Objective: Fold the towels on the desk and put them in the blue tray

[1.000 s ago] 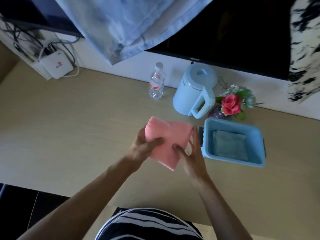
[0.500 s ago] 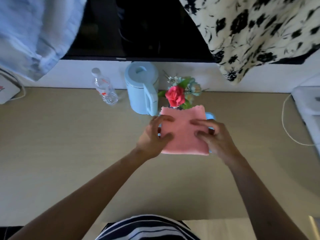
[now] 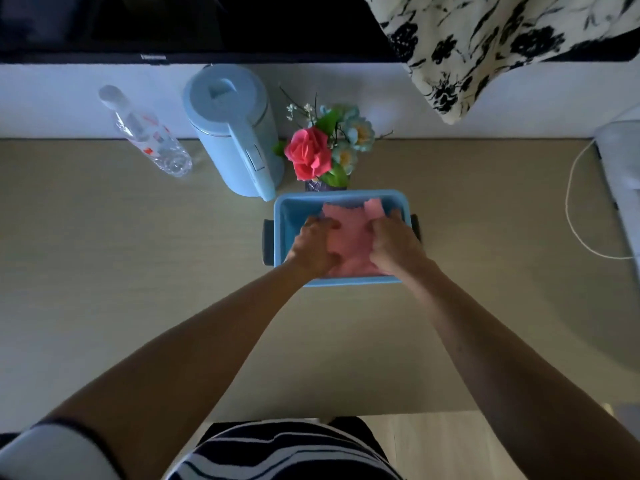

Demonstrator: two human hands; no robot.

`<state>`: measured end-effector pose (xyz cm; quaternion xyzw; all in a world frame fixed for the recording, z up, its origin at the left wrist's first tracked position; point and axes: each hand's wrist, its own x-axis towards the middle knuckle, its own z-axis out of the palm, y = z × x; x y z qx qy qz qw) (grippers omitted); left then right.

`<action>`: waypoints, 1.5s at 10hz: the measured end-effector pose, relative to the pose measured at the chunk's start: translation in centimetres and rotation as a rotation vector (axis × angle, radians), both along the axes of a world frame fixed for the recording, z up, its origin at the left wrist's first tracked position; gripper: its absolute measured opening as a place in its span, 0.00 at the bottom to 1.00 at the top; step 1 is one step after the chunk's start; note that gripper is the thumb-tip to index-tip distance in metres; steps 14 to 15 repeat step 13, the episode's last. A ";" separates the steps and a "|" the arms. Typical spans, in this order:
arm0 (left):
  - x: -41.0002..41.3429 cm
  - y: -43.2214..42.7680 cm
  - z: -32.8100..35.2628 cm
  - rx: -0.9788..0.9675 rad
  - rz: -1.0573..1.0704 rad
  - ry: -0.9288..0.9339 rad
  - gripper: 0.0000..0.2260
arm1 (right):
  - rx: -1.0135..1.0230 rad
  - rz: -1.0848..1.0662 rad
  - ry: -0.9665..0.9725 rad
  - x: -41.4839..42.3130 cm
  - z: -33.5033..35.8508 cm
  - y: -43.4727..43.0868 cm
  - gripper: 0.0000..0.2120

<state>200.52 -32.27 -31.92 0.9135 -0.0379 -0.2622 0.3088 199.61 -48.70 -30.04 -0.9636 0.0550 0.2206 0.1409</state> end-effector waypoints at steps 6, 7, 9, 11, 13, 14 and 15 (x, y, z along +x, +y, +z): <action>1.2 -1.2 0.3 0.244 -0.356 -0.212 0.26 | -0.409 0.497 -0.111 1.1 -0.1 0.4 0.19; 1.3 -1.4 -0.5 0.309 -0.444 -0.157 0.29 | -0.477 0.492 -0.030 1.4 -1.7 0.0 0.18; 1.2 -2.4 -2.2 0.405 -0.464 -0.143 0.32 | -0.485 0.456 -0.030 1.5 -4.0 1.1 0.19; 0.4 -1.8 -0.1 0.201 -0.275 -0.094 0.31 | -0.421 0.384 0.006 1.4 -3.3 0.7 0.20; -4.9 3.5 5.8 -0.179 0.248 -0.419 0.25 | -0.043 0.088 -0.178 -0.5 1.0 1.4 0.30; -4.9 3.5 5.8 -0.179 0.248 -0.419 0.25 | -0.043 0.088 -0.178 -0.5 1.0 1.4 0.30; -4.9 3.5 5.8 -0.179 0.248 -0.419 0.25 | -0.043 0.088 -0.178 -0.5 1.0 1.4 0.30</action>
